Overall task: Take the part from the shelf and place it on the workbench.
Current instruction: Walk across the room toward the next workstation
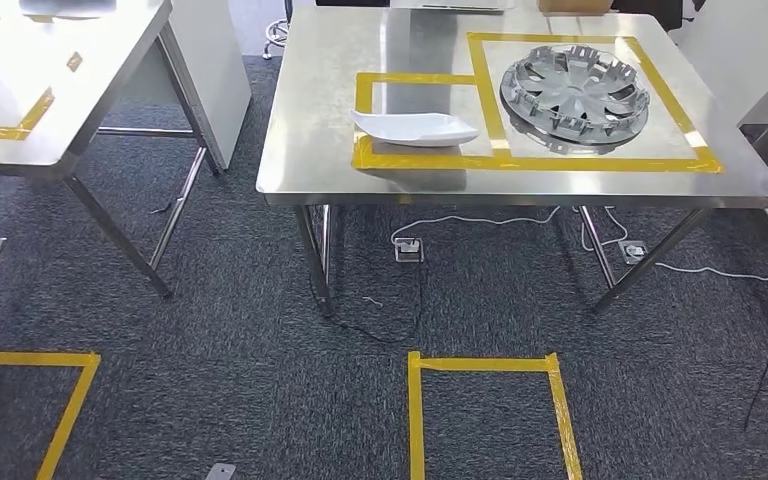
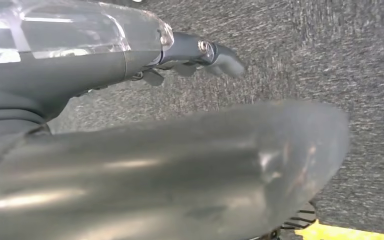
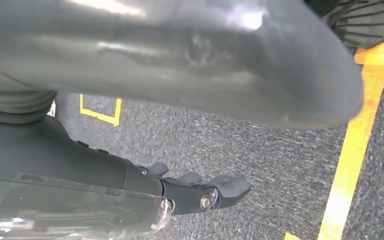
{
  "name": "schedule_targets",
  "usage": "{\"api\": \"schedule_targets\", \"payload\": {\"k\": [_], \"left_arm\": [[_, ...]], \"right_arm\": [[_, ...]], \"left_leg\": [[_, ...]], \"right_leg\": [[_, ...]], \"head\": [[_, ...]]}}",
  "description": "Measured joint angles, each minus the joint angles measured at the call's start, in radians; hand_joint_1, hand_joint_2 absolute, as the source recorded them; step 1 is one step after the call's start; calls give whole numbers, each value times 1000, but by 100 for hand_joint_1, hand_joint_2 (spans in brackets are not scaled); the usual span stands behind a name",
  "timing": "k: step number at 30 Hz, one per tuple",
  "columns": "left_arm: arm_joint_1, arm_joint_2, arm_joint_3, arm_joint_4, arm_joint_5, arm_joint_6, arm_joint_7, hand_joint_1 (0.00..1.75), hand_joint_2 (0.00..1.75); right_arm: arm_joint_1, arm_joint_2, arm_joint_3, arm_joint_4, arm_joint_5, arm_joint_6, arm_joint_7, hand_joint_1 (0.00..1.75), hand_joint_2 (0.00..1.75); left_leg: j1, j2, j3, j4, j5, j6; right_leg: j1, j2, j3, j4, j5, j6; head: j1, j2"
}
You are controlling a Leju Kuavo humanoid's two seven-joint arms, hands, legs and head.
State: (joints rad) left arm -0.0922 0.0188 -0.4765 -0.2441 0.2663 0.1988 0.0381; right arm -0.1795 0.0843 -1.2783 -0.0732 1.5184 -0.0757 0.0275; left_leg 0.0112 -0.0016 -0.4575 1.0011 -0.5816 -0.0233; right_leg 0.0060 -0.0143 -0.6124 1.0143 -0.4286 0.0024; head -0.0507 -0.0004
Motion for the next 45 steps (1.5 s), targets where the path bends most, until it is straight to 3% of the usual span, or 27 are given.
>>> {"api": "schedule_targets", "payload": {"k": [2, 3, 6, 7, 8, 10, 12, 13, 15, 17, 18, 20, 22, 23, 24, 25, 27, 29, 30, 33, 35, 37, 38, 40, 42, 44, 45], "left_arm": [[1, -2, -4, 0, 1, -5, 0, 0, 0], [0, -4, -8, 1, 2, -10, 1, 0, 0], [0, -14, -23, 1, 7, -25, 8, 0, 0], [1, -18, -29, 1, 9, -28, 10, 0, 0], [1, -21, -35, 1, 12, -29, 9, 0, 0], [2, -26, -46, 1, 21, -26, 2, 0, 0], [1, -27, -55, 1, 32, -18, -11, 0, 0], [1, -27, -60, 1, 38, -13, -17, 0, 0], [0, -28, -68, 1, 49, -7, -29, 0, 0], [1, -28, -72, 1, 59, -4, -42, 0, 0], [1, -28, -74, 1, 63, -3, -48, 0, 0], [-1, -28, -80, 2, 70, 0, -56, 0, 0], [-3, -28, -86, 2, 75, 3, -56, 0, 0], [-4, -28, -90, 2, 78, 4, -55, 0, 0], [-3, -28, -92, 2, 79, 6, -54, 0, 0], [-3, -28, -94, 2, 80, 7, -53, 0, 0], [-4, -26, -95, 2, 80, 8, -53, 0, 0], [-5, -24, -95, 1, 80, 8, -55, 0, 0], [-5, -23, -95, 1, 81, 8, -56, 0, 0], [-5, -23, -96, 2, 85, 8, -55, 0, 0], [-5, -24, -99, 2, 89, 9, -54, 0, 0], [-3, -25, -101, 2, 92, 9, -54, 0, 0], [-2, -25, -101, 2, 93, 9, -54, 0, 0], [-1, -26, -102, 2, 96, 9, -56, 0, 0], [-1, -27, -102, 2, 98, 10, -60, 0, 0], [-1, -28, -103, 2, 99, 10, -63, 0, 0], [-1, -28, -104, 2, 100, 11, -64, 0, 0]], "right_arm": [[3, -4, 0, 0, 0, -5, 0, 0, 0], [5, -6, 0, 1, 0, -10, 1, 0, 0], [4, -12, -2, 1, 2, -26, 8, 0, 0], [2, -16, -2, 1, 4, -29, 15, 0, 0], [1, -20, -3, 1, 6, -31, 23, 0, 0], [-1, -27, -7, 1, 11, -32, 47, 0, 0], [-3, -33, -11, 1, 17, -33, 62, 0, 0], [-5, -36, -13, 1, 19, -34, 63, 0, 0], [-9, -42, -17, 1, 22, -35, 51, 0, 0], [-9, -46, -22, 1, 27, -36, 26, 0, 0], [-9, -48, -25, 1, 30, -37, 13, 0, 0], [-10, -49, -32, 2, 38, -38, -7, 0, 0], [-10, -50, -36, 2, 42, -38, -16, 0, 0], [-10, -50, -37, 2, 43, -38, -18, 0, 0], [-10, -51, -38, 2, 44, -38, -20, 0, 0], [-10, -51, -40, 2, 45, -38, -21, 0, 0], [-10, -49, -42, 2, 47, -39, -21, 0, 0], [-10, -47, -44, 2, 50, -39, -21, 0, 0], [-10, -46, -45, 2, 51, -39, -21, 0, 0], [-9, -46, -49, 2, 52, -39, -22, 0, 0], [-7, -46, -52, 3, 53, -39, -25, 0, 0], [-7, -47, -57, 3, 53, -39, -26, 0, 0], [-7, -48, -59, 3, 53, -39, -26, 0, 0], [-6, -48, -61, 3, 53, -39, -26, 0, 0], [-7, -49, -62, 3, 53, -38, -25, 0, 0], [-10, -50, -62, 3, 53, -38, -24, 0, 0], [-11, -50, -63, 3, 53, -38, -24, 0, 0]], "left_leg": [[0, 0, -13, -2, 15, 20], [1, 1, -22, -3, 25, 30], [1, -2, -62, -4, 59, 44], [0, -3, -77, -3, 71, 45], [0, -3, -92, -2, 82, 44], [-2, -3, -119, -1, 103, 41], [-4, -3, -138, -1, 122, 35], [-6, -2, -145, 0, 131, 30], [-7, 1, -154, -1, 148, 18], [-6, 2, -161, 1, 153, 6], [-5, 2, -168, 14, 134, 2], [-3, 1, -197, 97, 48, -4], [-2, 1, -231, 224, -30, -9], [-3, 1, -235, 267, -37, -9], [-3, 1, -225, 279, -22, -8], [-4, 1, -196, 254, 6, -5], [-8, 1, -101, 130, 45, 10], [-13, 2, -33, 24, 40, 23], [-15, 3, -23, 3, 33, 26], [-8, 3, -36, -15, 48, 38], [-3, 3, -53, -21, 67, 49], [-3, 3, -75, -20, 84, 51], [-2, 3, -86, -20, 92, 49], [1, 3, -105, -19, 107, 43], [3, 3, -117, -18, 118, 33], [2, 3, -124, -15, 128, 20], [1, 4, -126, -15, 133, 12]], "right_leg": [[-3, 2, -6, 8, -3, 13], [-5, 4, -12, 28, -29, 20], [-7, 7, -40, 183, -179, 35], [-7, 8, -43, 238, -209, 36], [-7, 8, -36, 270, -214, 36], [-6, 9, 21, 230, -163, 30], [-5, 12, 124, 80, -119, 18], [-3, 14, 167, 7, -118, 13], [1, 17, 203, -68, -131, 4], [1, 14, 194, -77, -121, -6], [0, 11, 187, -79, -112, -13], [-1, 6, 167, -81, -92, -25], [3, 4, 140, -75, -74, -30], [5, 3, 125, -69, -66, -31], [7, 3, 108, -62, -60, -31], [8, 3, 93, -53, -55, -31], [12, 3, 68, -35, -49, -28], [12, 3, 54, -21, -43, -21], [11, 3, 49, -18, -39, -16], [12, 6, 36, -5, -47, 3], [6, 10, 11, 67, -120, 21], [-4, 12, -23, 194, -205, 36], [-9, 12, -30, 242, -222, 42], [-19, 12, 4, 233, -190, 50], [-27, 12, 97, 95, -131, 58], [-28, 16, 171, -32, -114, 55], [-26, 17, 183, -59, -118, 47]], "head": [[1, 0], [3, 0], [14, 0], [17, 0], [20, 0], [24, 0], [25, 0], [25, 0], [24, 0], [23, 0], [21, 0], [15, 0], [7, 0], [4, 0], [1, 0], [0, 0], [-6, 0], [-10, 0], [-12, 0], [-17, 0], [-12, 0], [-5, 0], [-3, 0], [0, 0], [2, 0], [9, 0], [11, 0]]}}
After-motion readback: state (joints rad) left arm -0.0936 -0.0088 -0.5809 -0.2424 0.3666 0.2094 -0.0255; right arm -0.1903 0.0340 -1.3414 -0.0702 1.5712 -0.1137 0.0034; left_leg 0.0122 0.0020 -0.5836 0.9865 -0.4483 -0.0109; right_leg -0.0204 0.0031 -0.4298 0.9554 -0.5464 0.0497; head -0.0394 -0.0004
